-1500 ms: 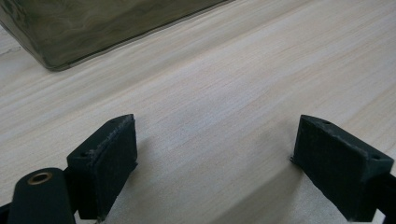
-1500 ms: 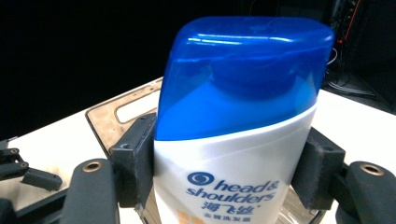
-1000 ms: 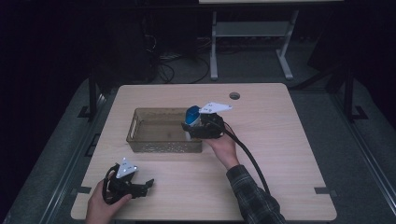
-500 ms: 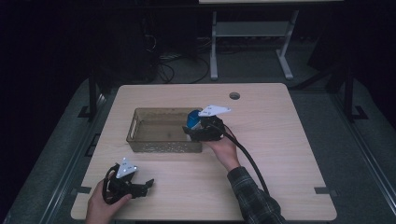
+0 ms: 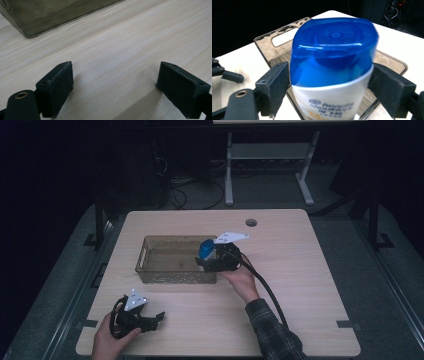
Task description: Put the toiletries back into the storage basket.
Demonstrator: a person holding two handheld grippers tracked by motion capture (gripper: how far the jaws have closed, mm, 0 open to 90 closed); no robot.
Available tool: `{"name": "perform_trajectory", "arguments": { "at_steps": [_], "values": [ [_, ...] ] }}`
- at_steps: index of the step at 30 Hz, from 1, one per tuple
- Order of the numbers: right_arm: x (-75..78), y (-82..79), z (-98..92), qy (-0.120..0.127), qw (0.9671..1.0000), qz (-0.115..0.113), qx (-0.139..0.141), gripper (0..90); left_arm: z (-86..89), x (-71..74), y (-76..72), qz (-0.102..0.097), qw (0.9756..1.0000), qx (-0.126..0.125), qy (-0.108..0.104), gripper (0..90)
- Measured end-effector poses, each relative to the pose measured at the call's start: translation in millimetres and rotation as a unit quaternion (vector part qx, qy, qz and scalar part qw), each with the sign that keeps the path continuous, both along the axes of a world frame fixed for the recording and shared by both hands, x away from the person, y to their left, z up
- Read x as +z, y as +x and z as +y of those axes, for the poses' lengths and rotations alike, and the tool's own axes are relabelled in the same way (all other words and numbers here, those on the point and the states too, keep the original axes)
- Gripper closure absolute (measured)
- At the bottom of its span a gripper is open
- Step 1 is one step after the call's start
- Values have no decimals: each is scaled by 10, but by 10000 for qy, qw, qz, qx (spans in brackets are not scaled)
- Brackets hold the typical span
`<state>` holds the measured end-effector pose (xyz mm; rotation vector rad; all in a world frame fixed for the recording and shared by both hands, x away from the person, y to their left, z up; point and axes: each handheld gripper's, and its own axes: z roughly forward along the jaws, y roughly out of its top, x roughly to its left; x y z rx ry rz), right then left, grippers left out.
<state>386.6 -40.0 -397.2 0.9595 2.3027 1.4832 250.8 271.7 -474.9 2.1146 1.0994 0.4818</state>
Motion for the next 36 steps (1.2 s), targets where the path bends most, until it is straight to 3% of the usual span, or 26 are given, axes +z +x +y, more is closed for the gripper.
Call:
{"name": "perform_trajectory", "arguments": {
  "at_steps": [12, 36],
  "values": [
    [69, -135, -266, -2, 10000, -4, 61, 168, 0, 1, -8, -8, 10000, 20, 14, 125],
    [-41, -458, -986, -204, 9990, 100, -381, 168, -1, 1, -9, -2, 10000, 25, 4, 124]
  ]
}}
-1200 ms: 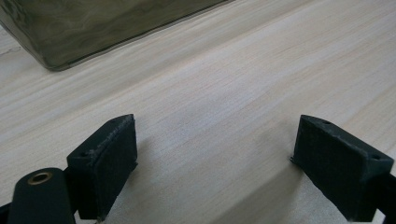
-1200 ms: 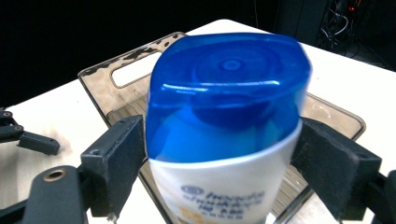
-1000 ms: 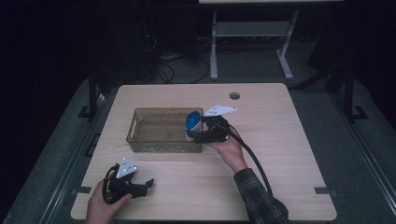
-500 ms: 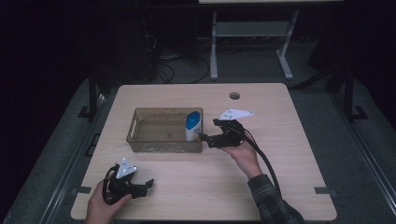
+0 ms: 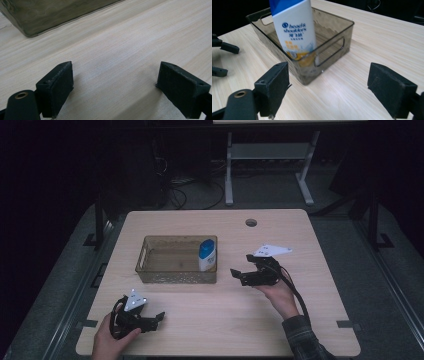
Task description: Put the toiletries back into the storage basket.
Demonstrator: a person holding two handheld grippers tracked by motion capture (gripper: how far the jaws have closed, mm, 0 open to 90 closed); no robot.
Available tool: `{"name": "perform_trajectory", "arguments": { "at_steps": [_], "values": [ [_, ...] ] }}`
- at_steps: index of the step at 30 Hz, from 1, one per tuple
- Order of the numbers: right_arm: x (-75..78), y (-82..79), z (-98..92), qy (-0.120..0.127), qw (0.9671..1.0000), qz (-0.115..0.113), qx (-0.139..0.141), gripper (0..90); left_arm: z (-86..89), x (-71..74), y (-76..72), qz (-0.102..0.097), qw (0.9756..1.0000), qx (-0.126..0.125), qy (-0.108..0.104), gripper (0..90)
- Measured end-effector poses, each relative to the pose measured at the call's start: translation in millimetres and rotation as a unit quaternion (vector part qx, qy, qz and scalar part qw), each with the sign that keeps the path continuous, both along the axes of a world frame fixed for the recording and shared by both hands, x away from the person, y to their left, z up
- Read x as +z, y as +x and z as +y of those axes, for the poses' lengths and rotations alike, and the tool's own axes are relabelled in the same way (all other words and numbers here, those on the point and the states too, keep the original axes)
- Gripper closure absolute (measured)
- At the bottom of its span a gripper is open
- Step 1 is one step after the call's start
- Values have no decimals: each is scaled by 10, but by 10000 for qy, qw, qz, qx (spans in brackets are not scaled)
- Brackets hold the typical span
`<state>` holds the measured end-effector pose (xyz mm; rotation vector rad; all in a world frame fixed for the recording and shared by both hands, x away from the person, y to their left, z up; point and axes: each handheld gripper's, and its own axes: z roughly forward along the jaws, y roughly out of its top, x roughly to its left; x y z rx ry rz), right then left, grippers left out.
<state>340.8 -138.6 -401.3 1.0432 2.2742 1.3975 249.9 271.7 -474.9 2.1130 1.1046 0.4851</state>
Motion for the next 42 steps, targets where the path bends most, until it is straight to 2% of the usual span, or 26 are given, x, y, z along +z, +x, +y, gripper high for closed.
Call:
{"name": "perform_trajectory", "arguments": {
  "at_steps": [9, 17, 21, 31, 38, 40, 41, 42],
  "values": [
    [-39, -147, -228, 2, 9998, 93, -146, 168, 2, 0, -1, -5, 10000, -5, 11, 125],
    [-136, -285, -401, -32, 9996, 192, -189, 169, 2, 0, -6, -6, 10000, -2, 3, 125],
    [-209, -379, -520, -80, 9993, 278, -251, 168, 2, -1, -7, -11, 10000, -5, -2, 125],
    [-297, -489, -709, -231, 9979, 406, -455, 163, 3, -1, -9, -13, 10000, -10, 1, 125],
    [-404, -589, -892, -395, 9952, 623, -639, 145, 3, -2, -9, -17, 10000, -11, 2, 125],
    [-442, -621, -952, -458, 9940, 706, -705, 144, 3, -2, -9, -17, 10000, -12, 1, 125],
    [-478, -652, -1003, -553, 9922, 775, -807, 138, 2, -2, -9, -20, 10000, -10, 0, 125],
    [-478, -652, -1003, -553, 9922, 775, -807, 138, 2, -2, -9, -18, 10000, -10, 1, 125]
  ]
}}
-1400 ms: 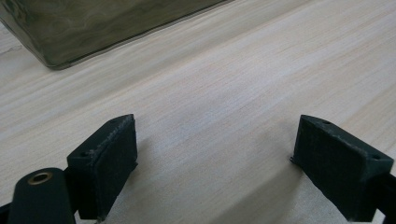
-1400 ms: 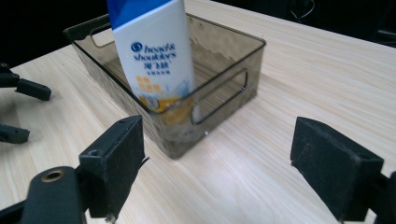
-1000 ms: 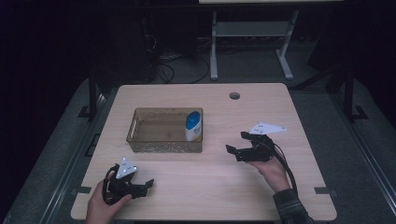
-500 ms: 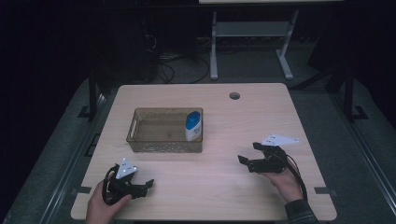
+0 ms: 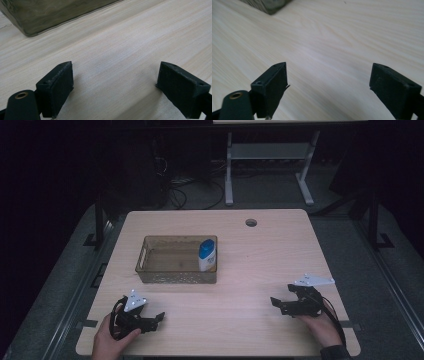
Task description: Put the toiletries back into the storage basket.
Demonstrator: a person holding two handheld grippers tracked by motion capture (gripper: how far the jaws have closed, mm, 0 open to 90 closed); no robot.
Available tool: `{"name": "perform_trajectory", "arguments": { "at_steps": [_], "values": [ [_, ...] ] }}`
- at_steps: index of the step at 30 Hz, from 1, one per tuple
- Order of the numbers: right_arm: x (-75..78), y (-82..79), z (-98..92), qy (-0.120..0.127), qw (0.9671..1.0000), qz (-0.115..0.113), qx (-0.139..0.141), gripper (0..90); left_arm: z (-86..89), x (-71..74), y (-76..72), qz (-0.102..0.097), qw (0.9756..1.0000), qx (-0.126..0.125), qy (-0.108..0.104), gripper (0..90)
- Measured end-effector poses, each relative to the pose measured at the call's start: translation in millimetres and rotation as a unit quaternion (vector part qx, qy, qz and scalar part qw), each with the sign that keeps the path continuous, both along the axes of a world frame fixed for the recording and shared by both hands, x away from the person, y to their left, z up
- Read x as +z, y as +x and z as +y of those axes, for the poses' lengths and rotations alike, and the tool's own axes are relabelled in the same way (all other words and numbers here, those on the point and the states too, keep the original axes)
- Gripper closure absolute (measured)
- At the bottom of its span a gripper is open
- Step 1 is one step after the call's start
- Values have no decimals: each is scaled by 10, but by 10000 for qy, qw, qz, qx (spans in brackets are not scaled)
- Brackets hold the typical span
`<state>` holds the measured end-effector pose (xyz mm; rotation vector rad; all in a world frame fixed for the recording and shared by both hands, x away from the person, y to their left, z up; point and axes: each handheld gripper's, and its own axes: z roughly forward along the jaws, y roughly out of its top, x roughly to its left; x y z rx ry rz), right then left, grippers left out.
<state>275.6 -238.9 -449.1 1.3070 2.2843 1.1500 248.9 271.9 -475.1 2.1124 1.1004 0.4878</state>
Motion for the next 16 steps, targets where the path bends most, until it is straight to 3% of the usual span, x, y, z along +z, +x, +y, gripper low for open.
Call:
{"name": "perform_trajectory", "arguments": {
  "at_steps": [8, 9, 16],
  "values": [
    [-152, -93, -182, -271, 9990, 305, -172, 115, 0, 0, 0, 1, 10000, -2, 0, 125],
    [-190, -103, -209, -343, 9982, 439, -204, 96, 0, 0, 0, 0, 10000, -1, 0, 125],
    [-241, -133, -244, -509, 9973, 446, -293, 80, 0, 0, 0, -2, 10000, 0, 0, 125]
  ]
}}
